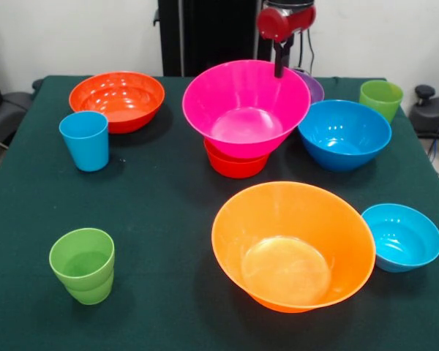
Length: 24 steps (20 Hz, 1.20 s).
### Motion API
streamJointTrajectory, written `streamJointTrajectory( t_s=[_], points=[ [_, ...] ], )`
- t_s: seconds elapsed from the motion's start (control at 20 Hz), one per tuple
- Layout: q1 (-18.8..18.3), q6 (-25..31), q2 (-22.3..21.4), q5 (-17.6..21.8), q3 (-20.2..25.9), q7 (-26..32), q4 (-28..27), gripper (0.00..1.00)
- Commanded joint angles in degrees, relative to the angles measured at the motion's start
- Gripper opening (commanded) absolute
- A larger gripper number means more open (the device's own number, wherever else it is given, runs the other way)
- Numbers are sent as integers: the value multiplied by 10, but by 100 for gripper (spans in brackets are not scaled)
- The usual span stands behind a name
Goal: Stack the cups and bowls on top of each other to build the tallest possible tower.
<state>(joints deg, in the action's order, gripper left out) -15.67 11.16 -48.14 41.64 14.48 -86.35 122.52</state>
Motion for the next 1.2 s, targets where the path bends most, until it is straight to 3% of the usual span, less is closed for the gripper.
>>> streamJointTrajectory(
  t_s=[0.05,1.2],
  points=[
    [5,-37,40,32,-10,-63,3,0],
    [-24,-47,57,47,-8,-25,-15,0]
  ],
)
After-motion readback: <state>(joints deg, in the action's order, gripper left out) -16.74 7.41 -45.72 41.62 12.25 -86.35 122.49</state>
